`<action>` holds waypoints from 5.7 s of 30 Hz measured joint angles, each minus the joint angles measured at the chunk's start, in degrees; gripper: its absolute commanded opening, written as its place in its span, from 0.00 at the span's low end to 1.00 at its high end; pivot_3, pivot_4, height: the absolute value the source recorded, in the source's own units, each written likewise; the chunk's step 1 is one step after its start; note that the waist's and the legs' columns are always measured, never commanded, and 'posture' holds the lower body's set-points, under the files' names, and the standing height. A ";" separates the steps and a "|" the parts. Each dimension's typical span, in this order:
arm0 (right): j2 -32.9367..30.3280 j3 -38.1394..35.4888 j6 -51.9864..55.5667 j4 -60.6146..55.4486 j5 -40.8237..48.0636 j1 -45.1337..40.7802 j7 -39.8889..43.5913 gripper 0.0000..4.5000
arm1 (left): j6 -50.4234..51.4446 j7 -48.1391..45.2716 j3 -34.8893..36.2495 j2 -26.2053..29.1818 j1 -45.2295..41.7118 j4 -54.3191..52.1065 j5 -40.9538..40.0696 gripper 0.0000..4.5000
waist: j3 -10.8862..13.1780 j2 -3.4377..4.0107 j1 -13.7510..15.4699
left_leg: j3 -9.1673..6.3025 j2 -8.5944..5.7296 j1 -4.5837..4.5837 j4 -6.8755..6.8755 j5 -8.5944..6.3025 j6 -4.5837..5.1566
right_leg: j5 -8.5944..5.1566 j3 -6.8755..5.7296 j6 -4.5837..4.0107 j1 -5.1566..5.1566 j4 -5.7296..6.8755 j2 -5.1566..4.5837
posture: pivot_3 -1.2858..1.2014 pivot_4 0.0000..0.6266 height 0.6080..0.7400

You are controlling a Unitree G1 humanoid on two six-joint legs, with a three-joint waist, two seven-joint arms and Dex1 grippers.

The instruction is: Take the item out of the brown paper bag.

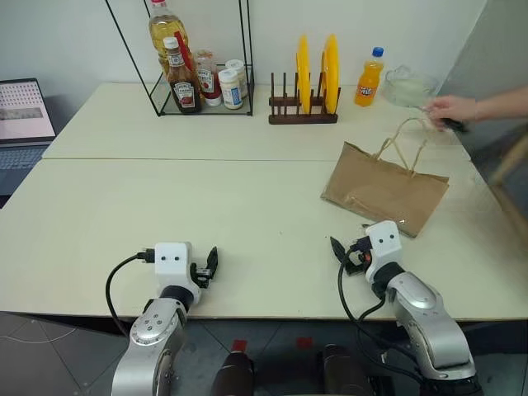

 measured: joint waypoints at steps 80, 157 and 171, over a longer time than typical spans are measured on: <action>-37.37 3.78 -15.65 64.96 1.92 -55.84 62.74 0.01 | 15.01 -44.86 -4.32 29.51 -41.86 5.56 -31.48 0.76 | 0.86 -0.29 -0.93 | 0.18 0.06 -0.27 0.09 0.14 -0.23 | 0.01 -0.03 0.03 -0.17 0.02 -0.01 | 0.52 0.24 1.00; 7.04 5.83 -48.69 101.60 -15.57 -83.35 48.01 0.54 | 9.66 -3.99 22.23 28.21 -3.44 -19.82 -44.81 0.76 | 0.94 -0.20 -3.51 | 0.19 0.11 -0.06 0.11 0.15 -0.23 | -0.04 -0.03 -0.12 -0.31 0.78 0.02 | 0.52 0.24 1.00; -9.78 -1.12 -35.21 80.85 -5.43 -71.86 66.20 1.00 | 8.94 -16.29 21.80 35.90 -10.92 -4.70 -42.77 0.76 | 0.92 -0.24 -3.13 | 0.19 0.13 -0.02 0.13 0.14 -0.22 | -0.05 -0.04 -0.12 -0.26 0.82 0.04 | 0.52 0.24 1.00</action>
